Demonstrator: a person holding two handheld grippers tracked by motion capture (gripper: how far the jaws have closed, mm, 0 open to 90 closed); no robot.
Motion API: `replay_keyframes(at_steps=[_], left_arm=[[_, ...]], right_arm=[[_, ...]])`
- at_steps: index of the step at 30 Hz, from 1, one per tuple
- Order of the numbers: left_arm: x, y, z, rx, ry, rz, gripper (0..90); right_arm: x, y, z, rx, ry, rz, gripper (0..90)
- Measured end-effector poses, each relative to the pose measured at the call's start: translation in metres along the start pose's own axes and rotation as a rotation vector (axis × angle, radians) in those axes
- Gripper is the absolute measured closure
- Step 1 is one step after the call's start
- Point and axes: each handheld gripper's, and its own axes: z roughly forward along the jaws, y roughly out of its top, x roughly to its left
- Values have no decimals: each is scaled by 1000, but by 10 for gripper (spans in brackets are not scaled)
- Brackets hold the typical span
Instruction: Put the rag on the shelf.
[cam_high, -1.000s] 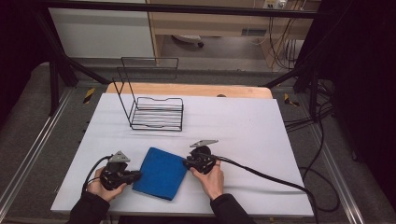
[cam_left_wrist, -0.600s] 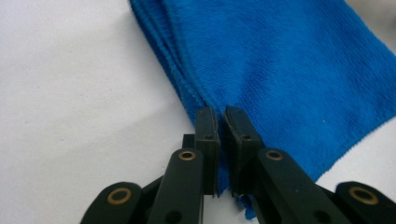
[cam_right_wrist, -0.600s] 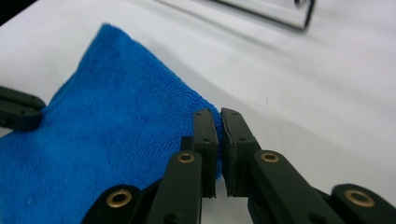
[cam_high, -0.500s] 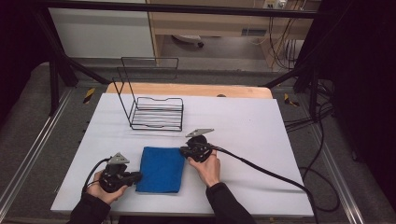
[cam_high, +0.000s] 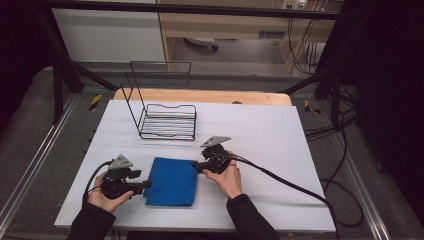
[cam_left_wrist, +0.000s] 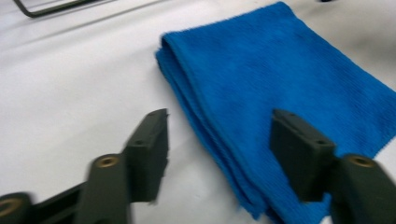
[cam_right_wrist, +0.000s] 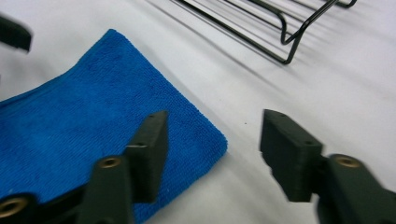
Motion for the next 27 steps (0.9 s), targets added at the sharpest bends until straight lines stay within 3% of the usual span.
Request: replay_keyframes(at_steps=[1,5,7,13,16,19,20,22,27], left_arm=[[3,3,0,4,0,-6,369],[15,16,4,-2,-1,-19,201],[19,22,7,-3,0,-19,177],[26,45,19,-13,30,-34,157],[29,54,30,-11,51,-50,215],[34,55,41,27,83,-52,290],[35,53,44,36,81,-50,290],[37,51,47,39,65,-67,408],[31,50,54,48,52,-39,484]], right_arm=[[0,0,0,0,0,0,393],[-7,-1,-18,-34,6,-11,213],[-10,-4,-23,-35,3,-15,153],[-19,-16,-32,-39,10,-2,84],[-21,-27,-40,-33,10,21,67],[-23,-38,-46,-39,17,36,63],[-23,-38,-46,-39,17,36,63],[-24,-48,-49,-46,18,49,65],[-26,-55,-52,-27,14,67,52]])
